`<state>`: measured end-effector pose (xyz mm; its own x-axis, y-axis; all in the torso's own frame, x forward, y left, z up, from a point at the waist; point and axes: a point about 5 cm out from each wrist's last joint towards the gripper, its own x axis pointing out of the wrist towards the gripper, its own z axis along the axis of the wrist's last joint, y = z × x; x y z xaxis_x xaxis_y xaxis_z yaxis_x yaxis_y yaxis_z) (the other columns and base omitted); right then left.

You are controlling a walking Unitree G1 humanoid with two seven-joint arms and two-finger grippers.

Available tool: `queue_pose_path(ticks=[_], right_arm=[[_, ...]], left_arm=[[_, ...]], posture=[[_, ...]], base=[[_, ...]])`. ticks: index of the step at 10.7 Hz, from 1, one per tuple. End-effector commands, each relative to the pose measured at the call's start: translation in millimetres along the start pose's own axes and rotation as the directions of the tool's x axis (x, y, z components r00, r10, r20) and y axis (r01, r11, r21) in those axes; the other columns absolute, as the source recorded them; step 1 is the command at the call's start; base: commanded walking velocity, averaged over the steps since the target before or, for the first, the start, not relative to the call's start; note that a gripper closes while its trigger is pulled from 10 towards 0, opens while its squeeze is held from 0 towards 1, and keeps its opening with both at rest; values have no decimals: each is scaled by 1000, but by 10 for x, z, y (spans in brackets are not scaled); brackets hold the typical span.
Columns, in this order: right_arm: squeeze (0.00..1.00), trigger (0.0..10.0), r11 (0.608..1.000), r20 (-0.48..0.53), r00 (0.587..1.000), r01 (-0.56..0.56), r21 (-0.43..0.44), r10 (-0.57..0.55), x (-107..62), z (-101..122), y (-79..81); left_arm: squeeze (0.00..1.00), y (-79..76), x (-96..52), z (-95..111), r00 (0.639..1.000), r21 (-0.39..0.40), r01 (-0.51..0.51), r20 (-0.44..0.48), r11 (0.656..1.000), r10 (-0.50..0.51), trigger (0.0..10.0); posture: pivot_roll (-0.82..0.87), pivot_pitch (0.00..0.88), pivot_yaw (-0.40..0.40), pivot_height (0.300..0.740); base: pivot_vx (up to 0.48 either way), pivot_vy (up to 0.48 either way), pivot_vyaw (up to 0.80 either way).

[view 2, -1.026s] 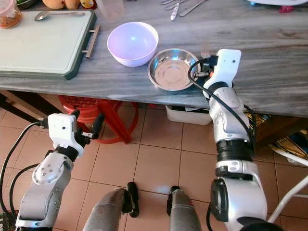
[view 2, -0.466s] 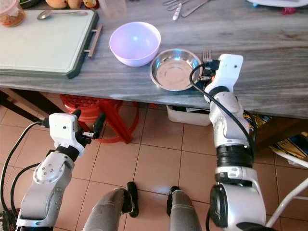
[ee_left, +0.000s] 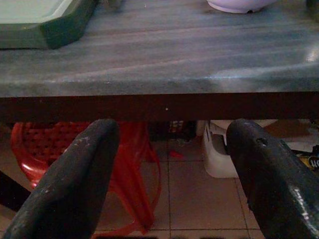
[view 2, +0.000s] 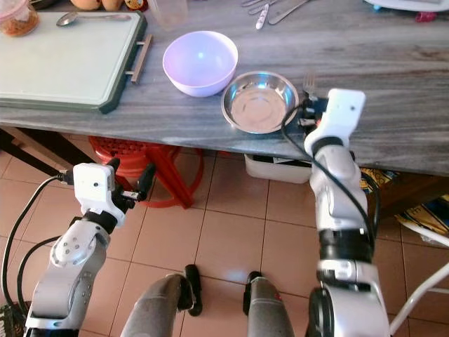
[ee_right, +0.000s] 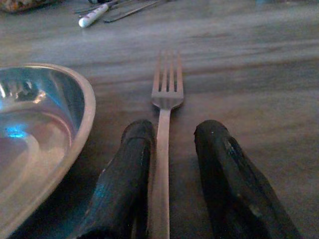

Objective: Setting the table

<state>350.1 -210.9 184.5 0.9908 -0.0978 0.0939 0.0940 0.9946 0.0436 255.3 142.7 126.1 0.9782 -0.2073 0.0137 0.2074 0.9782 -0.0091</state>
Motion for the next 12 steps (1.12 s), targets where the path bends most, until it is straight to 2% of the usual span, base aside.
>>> queue_pose_path(ticks=[1,3,4,6,9,10,12], right_arm=[[0,10000,999,-61,998,34,2,-34,-82,-204,-59],[0,10000,1000,43,999,18,-1,-18,-87,-83,-19],[0,10000,999,74,997,-4,-52,7,-101,-58,5],[0,10000,996,87,995,62,-69,-56,-122,-65,-65],[0,10000,986,190,974,144,-86,-125,-129,72,-178],[0,10000,982,196,972,153,-107,-130,-121,87,-193],[0,10000,968,118,973,215,-132,-200,-91,-5,-307]], left_arm=[[0,21,-27,-51,1000,-4,-9,-17,1000,9,10000],[0,19,-19,-52,1000,-6,-13,-13,1000,13,10000],[0,16,-13,-58,1000,-7,-18,-11,1000,18,10000],[0,10,2,-56,1000,-9,-22,-5,1000,22,10000],[0,11,-3,-47,1000,-10,-24,0,1000,24,10000],[0,21,-7,-45,1000,-10,-26,0,1000,26,10000],[0,25,-28,-38,1000,-6,-21,-3,1000,21,10000]], posture=[[35,293,103,740],[31,286,100,740],[27,276,95,740],[25,275,90,740],[28,284,96,740],[28,285,97,740],[38,301,107,740]], base=[[0,0,0],[0,0,0],[0,0,0],[0,0,0],[0,0,0],[0,0,0],[0,0,0]])
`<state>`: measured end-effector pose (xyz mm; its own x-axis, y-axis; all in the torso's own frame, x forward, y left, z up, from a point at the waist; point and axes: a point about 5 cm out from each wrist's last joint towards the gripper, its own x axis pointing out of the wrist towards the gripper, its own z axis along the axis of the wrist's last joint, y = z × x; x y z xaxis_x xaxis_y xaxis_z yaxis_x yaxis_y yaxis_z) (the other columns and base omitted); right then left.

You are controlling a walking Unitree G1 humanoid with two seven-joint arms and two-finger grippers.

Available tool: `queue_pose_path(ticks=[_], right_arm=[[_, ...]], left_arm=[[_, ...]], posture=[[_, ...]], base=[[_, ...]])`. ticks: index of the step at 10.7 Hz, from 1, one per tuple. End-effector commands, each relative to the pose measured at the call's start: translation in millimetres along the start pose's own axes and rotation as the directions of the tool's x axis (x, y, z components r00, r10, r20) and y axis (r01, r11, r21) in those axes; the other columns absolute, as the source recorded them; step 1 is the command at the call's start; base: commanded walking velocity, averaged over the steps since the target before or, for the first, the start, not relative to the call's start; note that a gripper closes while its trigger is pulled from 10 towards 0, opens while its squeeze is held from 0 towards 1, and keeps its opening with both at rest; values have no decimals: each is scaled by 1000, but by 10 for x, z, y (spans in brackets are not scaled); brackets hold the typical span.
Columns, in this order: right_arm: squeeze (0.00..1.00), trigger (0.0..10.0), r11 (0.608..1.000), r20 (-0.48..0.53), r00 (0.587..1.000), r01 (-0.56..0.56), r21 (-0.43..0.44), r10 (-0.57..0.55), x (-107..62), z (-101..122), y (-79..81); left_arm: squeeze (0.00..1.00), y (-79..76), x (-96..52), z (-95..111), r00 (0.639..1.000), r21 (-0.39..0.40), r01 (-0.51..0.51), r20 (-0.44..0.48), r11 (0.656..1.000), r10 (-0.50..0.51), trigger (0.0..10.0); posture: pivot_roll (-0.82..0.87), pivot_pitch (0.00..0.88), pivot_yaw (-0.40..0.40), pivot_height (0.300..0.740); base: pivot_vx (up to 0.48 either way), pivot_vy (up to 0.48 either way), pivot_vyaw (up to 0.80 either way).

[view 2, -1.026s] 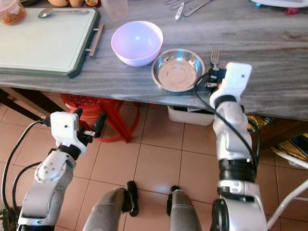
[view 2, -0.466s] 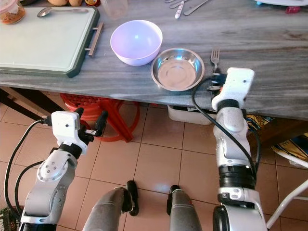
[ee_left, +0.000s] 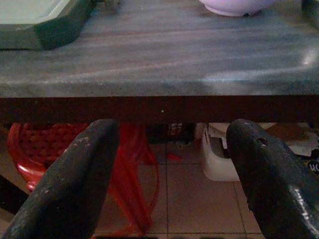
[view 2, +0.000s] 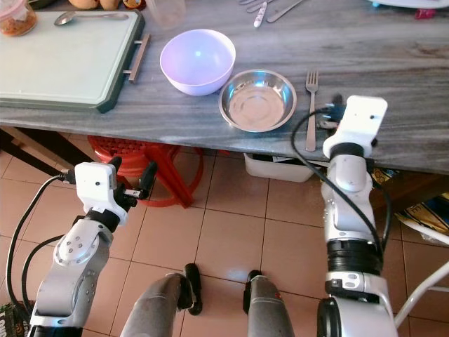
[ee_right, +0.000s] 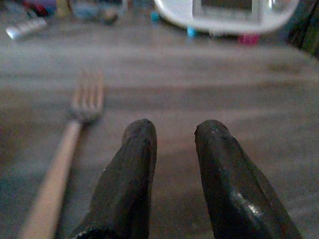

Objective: Setting the table

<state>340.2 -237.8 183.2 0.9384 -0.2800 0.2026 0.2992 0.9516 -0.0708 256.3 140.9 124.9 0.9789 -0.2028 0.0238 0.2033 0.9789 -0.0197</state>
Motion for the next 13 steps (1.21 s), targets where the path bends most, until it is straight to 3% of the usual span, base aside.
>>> queue_pose_path(ticks=[1,6,13], right_arm=[[0,10000,1000,-41,999,15,-3,-16,15,-45,-44],[0,10000,986,-182,969,-159,57,166,223,-22,170],[0,10000,974,-211,952,-212,77,224,213,-7,169]], left_arm=[[0,47,-57,-21,1000,9,-13,-18,1000,13,10000],[0,144,-137,-11,999,42,-4,-45,999,6,10000],[0,107,-96,-21,999,31,-4,-47,1000,5,10000]], posture=[[41,306,110,740],[63,328,122,740],[49,320,112,740]], base=[[0,0,0],[0,0,0],[0,0,0]])
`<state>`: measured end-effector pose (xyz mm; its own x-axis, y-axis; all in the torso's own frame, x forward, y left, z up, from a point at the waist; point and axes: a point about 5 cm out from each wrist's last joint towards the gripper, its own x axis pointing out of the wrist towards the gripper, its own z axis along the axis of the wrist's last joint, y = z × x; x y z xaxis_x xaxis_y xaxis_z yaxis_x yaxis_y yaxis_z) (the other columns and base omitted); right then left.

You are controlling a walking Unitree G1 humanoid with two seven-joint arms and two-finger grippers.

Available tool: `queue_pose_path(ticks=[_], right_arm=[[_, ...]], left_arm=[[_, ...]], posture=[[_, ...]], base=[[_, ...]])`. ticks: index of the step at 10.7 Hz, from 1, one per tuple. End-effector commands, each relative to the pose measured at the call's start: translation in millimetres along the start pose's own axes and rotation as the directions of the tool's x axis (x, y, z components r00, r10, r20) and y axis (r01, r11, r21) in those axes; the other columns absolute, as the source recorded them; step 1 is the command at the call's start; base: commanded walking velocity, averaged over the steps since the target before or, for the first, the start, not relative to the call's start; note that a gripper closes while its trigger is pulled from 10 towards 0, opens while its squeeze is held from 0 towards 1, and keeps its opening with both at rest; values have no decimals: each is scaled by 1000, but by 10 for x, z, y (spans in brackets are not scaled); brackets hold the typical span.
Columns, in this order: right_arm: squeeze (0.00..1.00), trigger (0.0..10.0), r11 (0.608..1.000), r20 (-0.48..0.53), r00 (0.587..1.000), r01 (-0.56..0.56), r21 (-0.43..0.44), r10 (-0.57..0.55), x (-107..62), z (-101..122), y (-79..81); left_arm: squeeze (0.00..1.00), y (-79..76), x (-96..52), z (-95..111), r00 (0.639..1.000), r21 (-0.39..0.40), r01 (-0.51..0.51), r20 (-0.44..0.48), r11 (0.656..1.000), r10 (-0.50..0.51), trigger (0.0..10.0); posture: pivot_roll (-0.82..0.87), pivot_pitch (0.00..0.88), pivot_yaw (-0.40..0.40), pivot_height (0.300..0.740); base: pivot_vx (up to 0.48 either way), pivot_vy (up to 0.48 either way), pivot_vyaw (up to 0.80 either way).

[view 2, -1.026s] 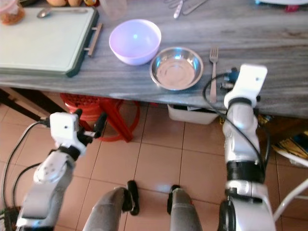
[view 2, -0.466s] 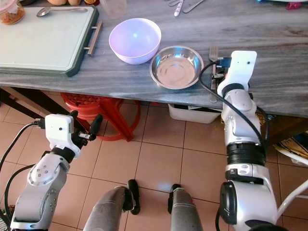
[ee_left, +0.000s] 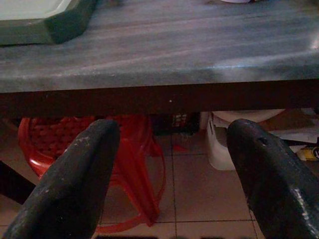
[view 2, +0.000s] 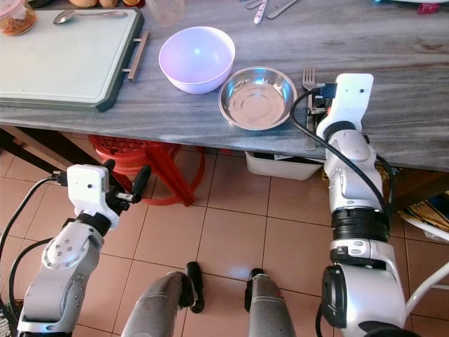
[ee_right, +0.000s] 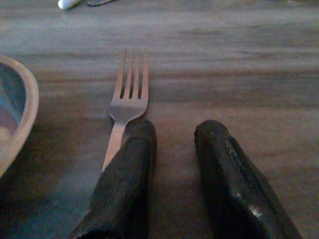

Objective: Setting the table

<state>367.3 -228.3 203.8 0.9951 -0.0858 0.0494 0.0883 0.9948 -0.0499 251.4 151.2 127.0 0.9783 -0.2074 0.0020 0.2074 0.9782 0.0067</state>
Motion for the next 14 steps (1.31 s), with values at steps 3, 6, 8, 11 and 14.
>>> queue_pose_path(ticks=[3,6,8,11,14], right_arm=[[0,10000,991,34,992,121,-49,-119,-127,-14,-141],[0,10000,989,142,982,133,-69,-123,-390,72,-138],[0,10000,991,104,986,131,-17,-128,-669,-160,64],[1000,10000,1000,24,1000,-6,15,5,-861,-440,402],[1000,10000,999,-11,1000,-5,42,6,-923,-518,429]], left_arm=[[0,12,-17,-43,1000,-8,-17,-12,1000,17,10000],[0,-18,90,-66,999,-44,-49,9,998,49,10000],[0,7,204,-44,994,-64,-97,45,993,100,10000],[0,23,254,-82,988,-81,-141,51,987,146,10000],[0,8,271,-123,986,-75,-147,64,986,152,10000]], posture=[[37,306,100,740],[-4,235,69,740],[-22,153,38,740],[-31,110,35,740],[-36,94,36,740]], base=[[0,0,0],[0,0,0],[0,0,0],[0,0,0],[0,0,0]])
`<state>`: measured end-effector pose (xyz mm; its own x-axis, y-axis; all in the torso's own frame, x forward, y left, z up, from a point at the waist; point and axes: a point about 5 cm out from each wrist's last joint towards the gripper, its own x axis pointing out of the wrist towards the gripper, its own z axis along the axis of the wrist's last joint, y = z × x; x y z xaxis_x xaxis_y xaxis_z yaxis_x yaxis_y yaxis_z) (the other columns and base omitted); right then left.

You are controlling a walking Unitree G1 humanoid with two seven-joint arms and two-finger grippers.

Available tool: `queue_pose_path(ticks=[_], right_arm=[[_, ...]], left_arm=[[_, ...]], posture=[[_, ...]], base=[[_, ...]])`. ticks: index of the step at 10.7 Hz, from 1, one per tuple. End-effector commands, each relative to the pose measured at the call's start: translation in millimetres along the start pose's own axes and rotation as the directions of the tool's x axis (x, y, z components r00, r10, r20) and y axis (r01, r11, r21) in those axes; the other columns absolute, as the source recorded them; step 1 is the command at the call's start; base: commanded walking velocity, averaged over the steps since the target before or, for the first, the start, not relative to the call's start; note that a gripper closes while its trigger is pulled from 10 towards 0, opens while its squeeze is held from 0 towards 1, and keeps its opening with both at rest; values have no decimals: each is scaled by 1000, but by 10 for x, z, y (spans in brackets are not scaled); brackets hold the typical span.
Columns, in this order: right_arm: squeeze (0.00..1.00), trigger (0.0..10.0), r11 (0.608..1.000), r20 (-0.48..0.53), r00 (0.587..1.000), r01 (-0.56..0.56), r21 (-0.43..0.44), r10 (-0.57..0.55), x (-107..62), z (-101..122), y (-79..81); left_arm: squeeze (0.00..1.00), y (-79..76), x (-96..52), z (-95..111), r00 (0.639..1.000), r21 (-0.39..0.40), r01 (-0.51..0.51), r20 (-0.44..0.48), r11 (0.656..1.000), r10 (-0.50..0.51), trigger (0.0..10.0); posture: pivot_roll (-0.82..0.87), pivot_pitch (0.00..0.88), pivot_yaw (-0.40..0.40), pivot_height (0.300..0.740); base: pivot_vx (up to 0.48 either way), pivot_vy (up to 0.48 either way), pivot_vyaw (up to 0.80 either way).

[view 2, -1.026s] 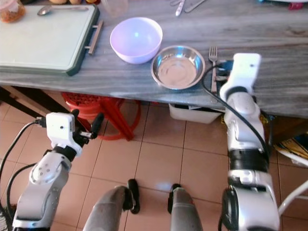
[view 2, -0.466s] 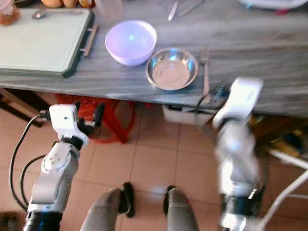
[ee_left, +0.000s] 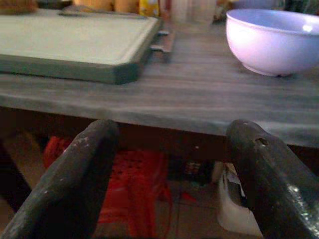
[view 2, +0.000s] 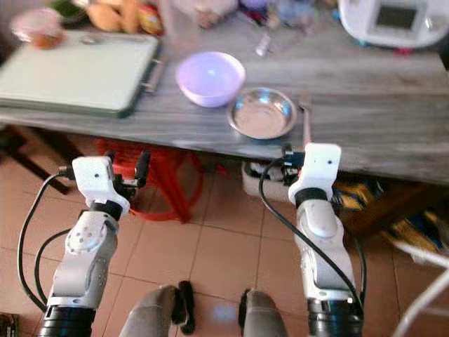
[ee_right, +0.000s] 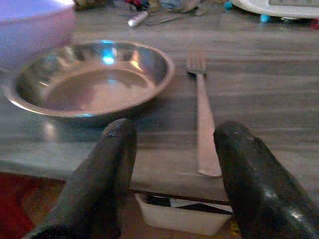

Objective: Setting the table

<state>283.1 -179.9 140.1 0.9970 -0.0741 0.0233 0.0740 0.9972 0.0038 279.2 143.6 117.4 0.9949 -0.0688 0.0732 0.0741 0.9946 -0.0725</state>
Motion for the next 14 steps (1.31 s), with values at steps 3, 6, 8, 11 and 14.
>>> queue_pose_path(ticks=[3,6,8,11,14], right_arm=[[1000,10000,999,47,999,-27,24,26,-49,50,-19],[1000,10000,991,123,988,-85,-103,97,-69,120,77],[0,10000,990,75,996,-43,-131,53,-26,46,43],[0,10000,992,72,997,-25,-122,34,-15,15,38],[0,10000,993,54,999,12,-121,-5,33,15,-3]], left_arm=[[0,21,-1,-16,1000,14,-12,4,1000,12,10000],[0,6,23,-36,1000,17,-15,6,1000,15,10000],[0,-9,61,-20,1000,12,-13,13,1000,13,10000],[0,-49,39,-30,999,-1,29,23,1000,-29,10000],[0,-102,59,21,994,-6,97,49,995,-97,10000]], posture=[[-38,99,39,740],[-38,83,40,740],[-36,77,39,740],[-40,81,38,740],[-43,91,40,740]], base=[[-311,0,0],[-310,0,0],[-311,0,0],[-84,0,0],[0,0,0]])
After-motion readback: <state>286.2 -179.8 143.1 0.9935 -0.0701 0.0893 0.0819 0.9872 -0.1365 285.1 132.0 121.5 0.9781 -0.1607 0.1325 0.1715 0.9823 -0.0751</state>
